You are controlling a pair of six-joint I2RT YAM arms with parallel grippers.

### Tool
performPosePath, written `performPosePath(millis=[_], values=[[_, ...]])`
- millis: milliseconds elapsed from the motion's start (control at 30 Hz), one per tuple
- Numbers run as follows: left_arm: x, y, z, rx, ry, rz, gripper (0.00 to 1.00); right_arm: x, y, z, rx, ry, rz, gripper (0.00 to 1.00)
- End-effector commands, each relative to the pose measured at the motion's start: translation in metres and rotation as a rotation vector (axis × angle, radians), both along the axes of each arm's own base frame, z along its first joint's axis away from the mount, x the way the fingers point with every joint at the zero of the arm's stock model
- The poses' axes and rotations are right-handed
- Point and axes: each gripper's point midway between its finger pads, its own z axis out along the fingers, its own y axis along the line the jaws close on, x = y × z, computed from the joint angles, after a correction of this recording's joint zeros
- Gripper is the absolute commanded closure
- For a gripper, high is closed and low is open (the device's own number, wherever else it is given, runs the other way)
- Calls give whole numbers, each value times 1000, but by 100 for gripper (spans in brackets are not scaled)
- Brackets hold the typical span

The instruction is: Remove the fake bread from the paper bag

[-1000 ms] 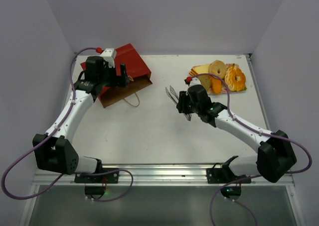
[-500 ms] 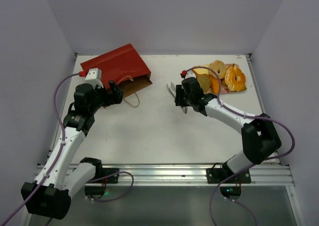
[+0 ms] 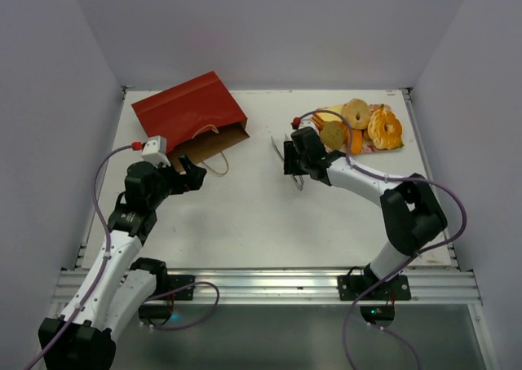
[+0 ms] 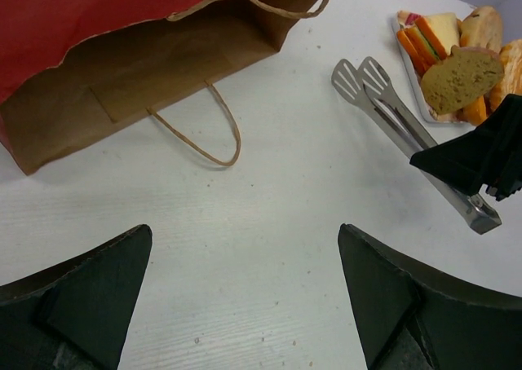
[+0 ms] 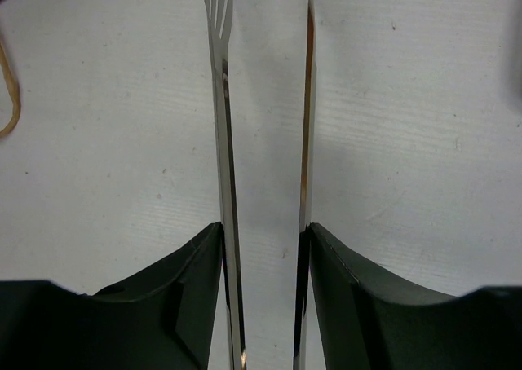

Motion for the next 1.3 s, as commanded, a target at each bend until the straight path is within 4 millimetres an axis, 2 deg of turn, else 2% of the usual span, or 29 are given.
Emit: performPosePath(millis=[0,200,267,433,633,700,767,967,1033,1067,1200,1233,1267], values=[[4,-9,9,-45,-53,-28,0,21,1,11,-4,-63,-26,51],[4,-10,-3,-44,-37,-35,0,21,3,-7,-9,-28,-32,51],[4,-14,2,-54,-69,-57,0,19,5,-18,-11,-5,-30,51],[1,-16,-1,-62,-90,-75,0,21,4,-35,-30,16,-39,50],[2,-19,-5,-56,-73,-92,0,20,2,-43,-52,37,-41,45],[0,-22,-5,-60,-73,-113,0,19,1,-44,-54,42,-48,37],[-2,-23,-5,-63,-78,-124,0,18,-1,-43,-52,40,-54,29],[-2,-23,-3,-56,-87,-125,0,15,-1,-28,-34,21,-42,22],[-2,-22,-5,-54,-84,-124,0,14,-1,-20,-29,10,-38,14],[-2,-22,-7,-52,-80,-125,0,12,-3,-18,-33,12,-38,1],[0,-24,-5,-44,-113,-141,0,6,-7,-4,-23,-8,-33,1],[0,-24,-5,-42,-117,-144,0,5,-8,9,-9,-35,-34,1],[-1,-25,-6,-42,-117,-149,0,0,-11,8,-10,-34,-32,1]])
